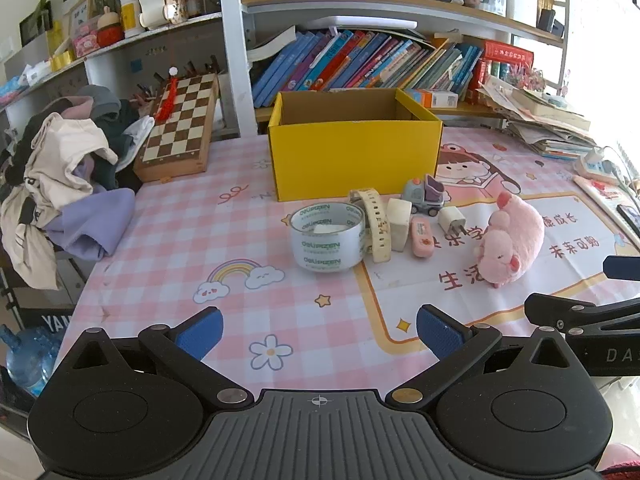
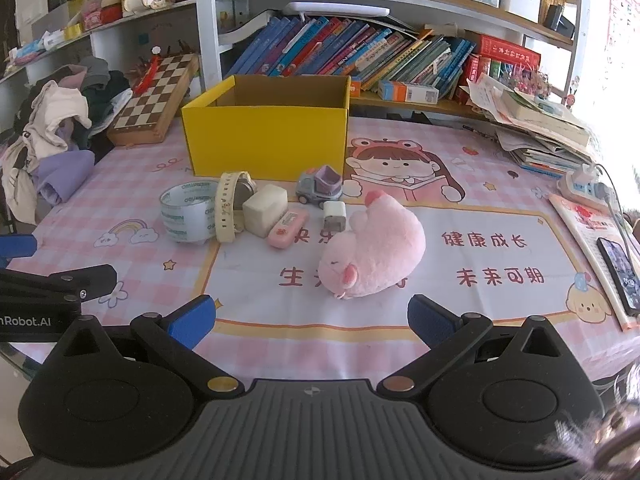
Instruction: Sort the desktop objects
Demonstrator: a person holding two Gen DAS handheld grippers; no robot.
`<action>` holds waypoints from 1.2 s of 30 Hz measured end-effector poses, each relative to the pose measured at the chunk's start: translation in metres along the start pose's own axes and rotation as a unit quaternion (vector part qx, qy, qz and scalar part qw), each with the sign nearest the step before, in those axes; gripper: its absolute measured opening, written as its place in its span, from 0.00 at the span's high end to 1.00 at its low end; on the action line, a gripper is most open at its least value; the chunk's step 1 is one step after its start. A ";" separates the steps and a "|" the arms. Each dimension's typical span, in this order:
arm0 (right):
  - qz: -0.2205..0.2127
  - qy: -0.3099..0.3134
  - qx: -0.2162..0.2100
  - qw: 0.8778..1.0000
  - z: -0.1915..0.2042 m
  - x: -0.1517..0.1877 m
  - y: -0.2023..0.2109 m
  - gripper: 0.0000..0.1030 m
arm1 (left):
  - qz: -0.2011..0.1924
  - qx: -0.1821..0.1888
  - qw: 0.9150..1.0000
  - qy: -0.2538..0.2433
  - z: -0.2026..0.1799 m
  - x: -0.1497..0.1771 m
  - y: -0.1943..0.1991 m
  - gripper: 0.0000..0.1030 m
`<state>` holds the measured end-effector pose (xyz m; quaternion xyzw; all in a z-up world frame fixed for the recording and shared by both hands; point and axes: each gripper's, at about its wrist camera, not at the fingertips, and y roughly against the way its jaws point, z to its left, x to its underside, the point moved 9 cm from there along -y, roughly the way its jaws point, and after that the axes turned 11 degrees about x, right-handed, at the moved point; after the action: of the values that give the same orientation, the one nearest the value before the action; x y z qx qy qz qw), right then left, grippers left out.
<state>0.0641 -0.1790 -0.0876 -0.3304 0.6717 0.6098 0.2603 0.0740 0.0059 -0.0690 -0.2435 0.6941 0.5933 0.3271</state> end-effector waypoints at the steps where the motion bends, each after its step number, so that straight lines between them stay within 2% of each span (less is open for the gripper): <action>1: 0.000 0.000 0.000 1.000 0.000 0.000 0.000 0.00 | 0.000 0.000 1.000 0.000 0.000 0.000 0.000 0.00; 36: -0.003 0.008 0.012 1.000 0.002 0.003 0.011 0.00 | -0.010 -0.003 1.000 -0.003 0.000 0.000 0.011 0.00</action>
<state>0.0540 -0.1773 -0.0832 -0.3343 0.6799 0.5982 0.2608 0.0657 0.0078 -0.0620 -0.2491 0.6891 0.5926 0.3345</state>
